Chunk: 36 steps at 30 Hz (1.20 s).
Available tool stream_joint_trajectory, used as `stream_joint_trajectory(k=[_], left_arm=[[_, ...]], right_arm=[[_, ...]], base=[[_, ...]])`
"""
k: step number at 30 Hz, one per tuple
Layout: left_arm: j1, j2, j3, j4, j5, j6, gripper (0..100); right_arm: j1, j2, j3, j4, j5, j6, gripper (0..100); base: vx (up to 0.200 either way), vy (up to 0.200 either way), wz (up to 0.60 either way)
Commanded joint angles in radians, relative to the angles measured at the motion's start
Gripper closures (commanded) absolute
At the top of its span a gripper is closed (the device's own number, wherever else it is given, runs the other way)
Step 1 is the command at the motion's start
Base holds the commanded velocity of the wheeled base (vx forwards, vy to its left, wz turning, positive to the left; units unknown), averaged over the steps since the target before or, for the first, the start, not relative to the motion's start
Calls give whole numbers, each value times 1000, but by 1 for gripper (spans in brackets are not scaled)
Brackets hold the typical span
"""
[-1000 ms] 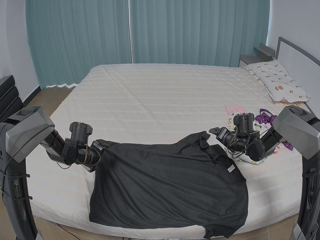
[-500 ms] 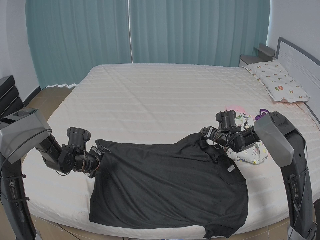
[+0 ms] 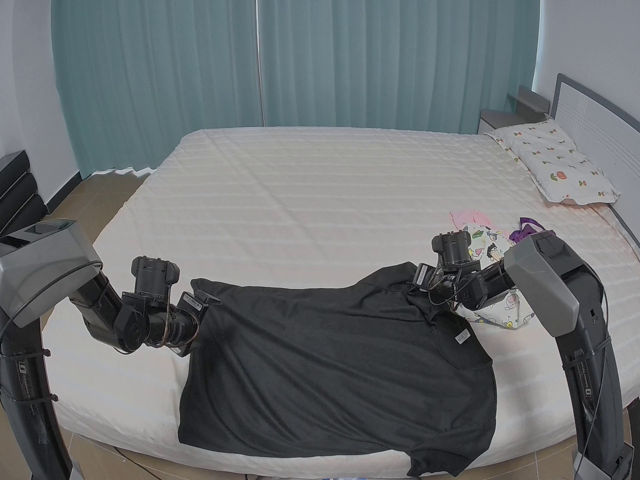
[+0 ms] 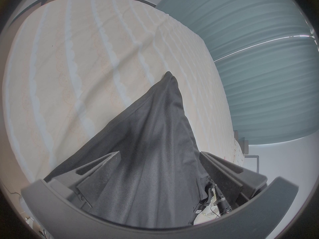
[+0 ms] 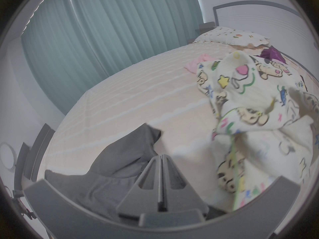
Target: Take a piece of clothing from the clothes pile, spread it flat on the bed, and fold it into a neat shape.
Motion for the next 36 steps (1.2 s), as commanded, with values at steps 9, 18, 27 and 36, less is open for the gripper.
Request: stream_joint_trajectory(k=[9, 18, 27, 36], left_arm=[[0, 2, 1, 0, 0, 0, 0], [0, 2, 1, 0, 0, -2, 0], [0, 2, 1, 0, 0, 0, 0], [0, 2, 1, 0, 0, 0, 0]], right_arm=[[-61, -20, 39, -3, 52, 98, 0], [0, -66, 65, -63, 91, 124, 0], [55, -3, 36, -43, 80, 94, 0], [20, 3, 33, 14, 38, 12, 100]], base=[[0, 0, 0], [0, 0, 0], [0, 0, 0], [0, 0, 0]])
